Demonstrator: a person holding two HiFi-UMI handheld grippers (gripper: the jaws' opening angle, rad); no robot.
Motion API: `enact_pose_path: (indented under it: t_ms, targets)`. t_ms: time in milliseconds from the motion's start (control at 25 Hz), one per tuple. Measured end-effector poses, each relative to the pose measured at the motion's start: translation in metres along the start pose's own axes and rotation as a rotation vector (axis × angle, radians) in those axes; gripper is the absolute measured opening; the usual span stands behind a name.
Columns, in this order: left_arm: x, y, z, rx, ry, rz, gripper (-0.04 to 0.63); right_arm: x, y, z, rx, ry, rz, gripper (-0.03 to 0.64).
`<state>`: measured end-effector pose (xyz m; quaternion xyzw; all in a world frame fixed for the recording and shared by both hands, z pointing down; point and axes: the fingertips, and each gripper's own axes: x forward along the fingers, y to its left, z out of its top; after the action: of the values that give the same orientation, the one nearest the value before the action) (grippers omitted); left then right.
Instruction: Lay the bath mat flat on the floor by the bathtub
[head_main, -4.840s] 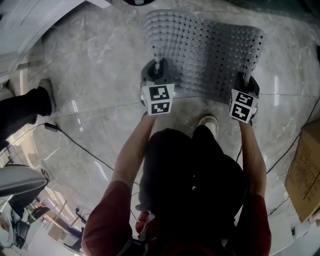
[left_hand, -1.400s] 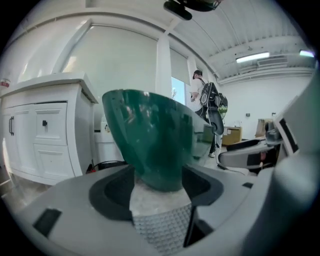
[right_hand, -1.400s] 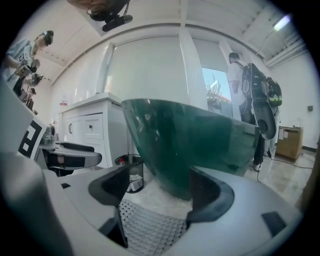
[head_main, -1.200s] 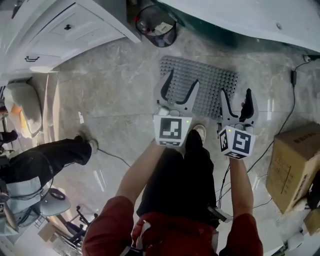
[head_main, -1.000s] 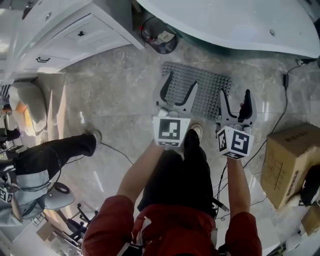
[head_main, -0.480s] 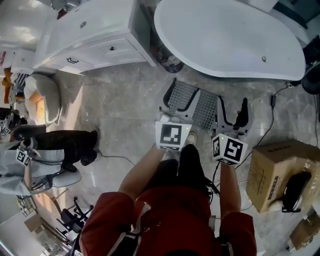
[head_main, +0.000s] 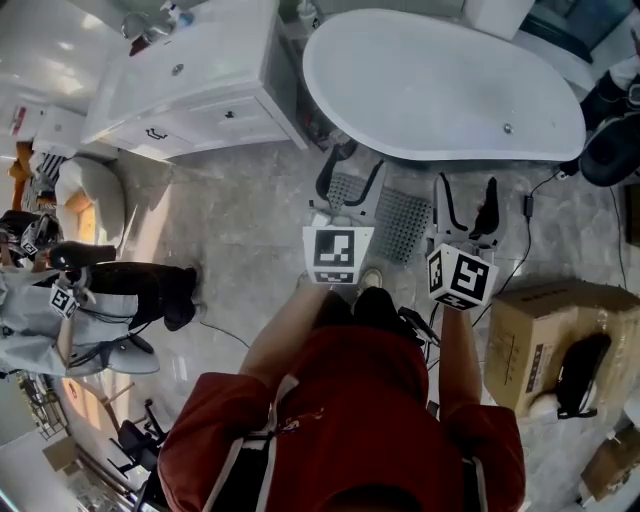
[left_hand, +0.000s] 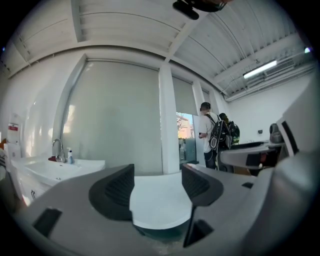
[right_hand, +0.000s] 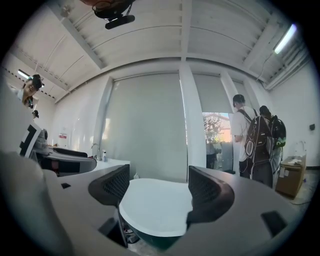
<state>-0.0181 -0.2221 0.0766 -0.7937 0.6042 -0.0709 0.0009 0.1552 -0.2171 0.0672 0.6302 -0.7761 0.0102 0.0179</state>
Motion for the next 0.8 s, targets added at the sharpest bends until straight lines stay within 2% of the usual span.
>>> enact_pose_path:
  t_ms: [320,680,800]
  targets:
    - [0.003,-0.001,0.051,0.013,-0.066,-0.002,0.293,0.001,0.001,0.04,-0.033,-0.049,0.001,0.36]
    - [0.019,-0.004,0.072,0.017,-0.117,-0.068,0.293,0.019,0.008,0.058,-0.044,-0.067,-0.009,0.359]
    - [0.025,0.004,0.076,0.024,-0.123,-0.078,0.252,0.027,0.015,0.064,-0.057,-0.07,-0.004,0.353]
